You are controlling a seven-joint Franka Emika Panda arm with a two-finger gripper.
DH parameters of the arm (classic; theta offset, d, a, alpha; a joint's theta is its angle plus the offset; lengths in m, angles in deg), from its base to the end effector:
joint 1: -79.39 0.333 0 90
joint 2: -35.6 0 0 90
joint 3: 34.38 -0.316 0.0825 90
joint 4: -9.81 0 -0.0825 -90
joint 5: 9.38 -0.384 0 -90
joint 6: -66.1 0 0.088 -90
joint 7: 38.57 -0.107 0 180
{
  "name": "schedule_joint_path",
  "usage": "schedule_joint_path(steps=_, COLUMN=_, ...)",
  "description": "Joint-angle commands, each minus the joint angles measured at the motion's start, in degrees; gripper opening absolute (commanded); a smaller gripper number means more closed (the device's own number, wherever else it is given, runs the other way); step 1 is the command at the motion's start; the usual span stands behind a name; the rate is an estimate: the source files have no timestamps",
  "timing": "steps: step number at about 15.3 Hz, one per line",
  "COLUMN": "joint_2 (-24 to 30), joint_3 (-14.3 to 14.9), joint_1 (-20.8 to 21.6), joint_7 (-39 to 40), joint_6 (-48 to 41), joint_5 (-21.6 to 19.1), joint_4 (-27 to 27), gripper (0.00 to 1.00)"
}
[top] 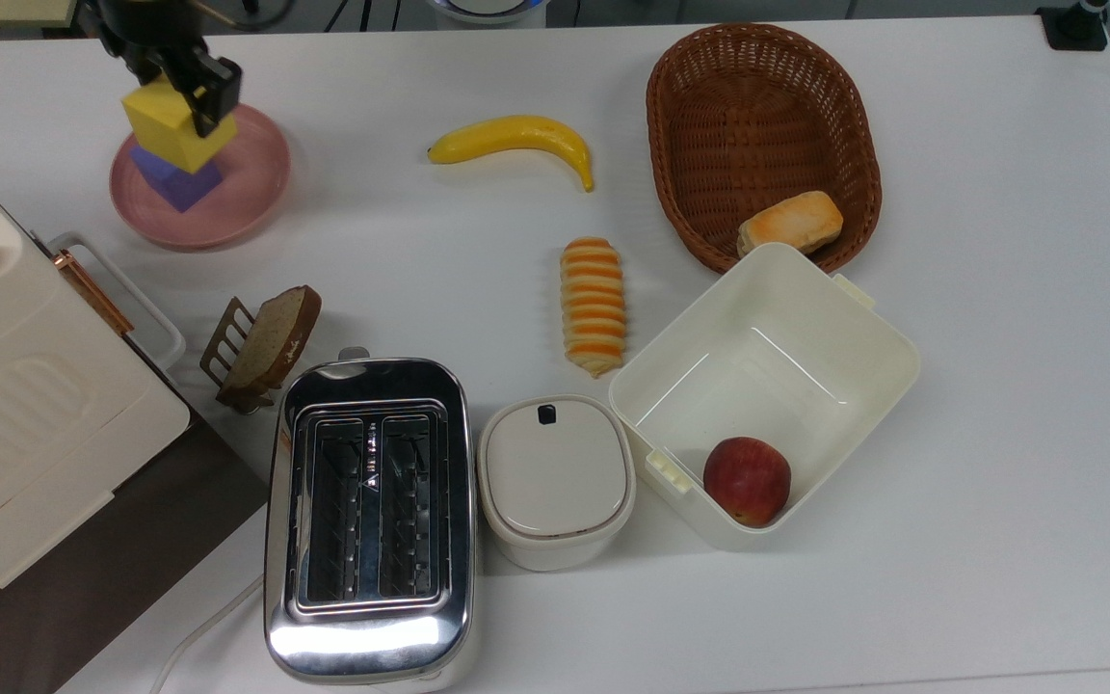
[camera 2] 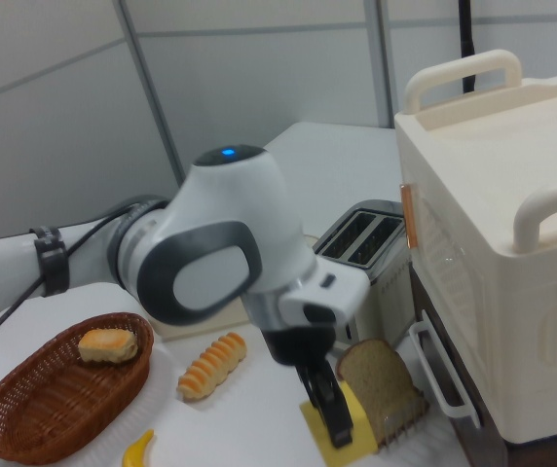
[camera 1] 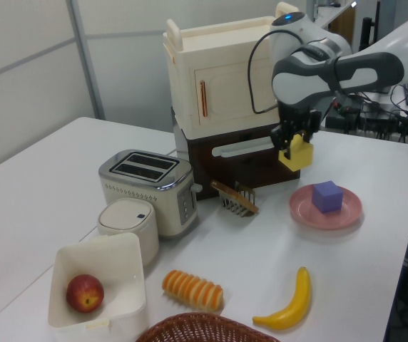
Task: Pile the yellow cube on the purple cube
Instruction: 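Lift the yellow cube and carry it above the purple cube, then lower the yellow cube onto the purple cube and open the gripper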
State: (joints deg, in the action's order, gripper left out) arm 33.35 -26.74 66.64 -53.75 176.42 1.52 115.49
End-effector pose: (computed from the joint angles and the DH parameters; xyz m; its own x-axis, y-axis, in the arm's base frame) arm 0.5378 -0.2130 0.5040 0.8491 -0.5217 0.0830 -0.5279 -0.8322 0.1692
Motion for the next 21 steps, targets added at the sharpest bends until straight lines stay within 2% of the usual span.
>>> schedule_joint_path(steps=1, joint_2=0.7, joint_3=6.0, joint_1=1.2, joint_7=4.3, joint_6=-5.2, joint_5=-4.1, joint_4=0.3, gripper=0.15)
schedule_joint_path(steps=3, joint_2=0.8, joint_3=8.3, joint_1=1.2, joint_7=9.8, joint_6=-5.9, joint_5=-6.6, joint_4=0.1, gripper=0.15)
schedule_joint_path(steps=9, joint_2=-0.2, joint_3=11.8, joint_1=0.8, joint_7=13.8, joint_6=-4.9, joint_5=-6.8, joint_4=0.3, gripper=0.15)
schedule_joint_path(steps=12, joint_2=-2.0, joint_3=11.7, joint_1=0.6, joint_7=14.1, joint_6=-4.2, joint_5=-6.8, joint_4=0.3, gripper=0.15)
schedule_joint_path(steps=17, joint_2=-5.4, joint_3=11.7, joint_1=0.7, joint_7=13.5, joint_6=3.1, joint_5=-6.8, joint_4=1.8, gripper=0.15)
schedule_joint_path(steps=21, joint_2=-6.5, joint_3=11.6, joint_1=0.8, joint_7=13.6, joint_6=4.0, joint_5=-6.7, joint_4=2.2, gripper=0.15)
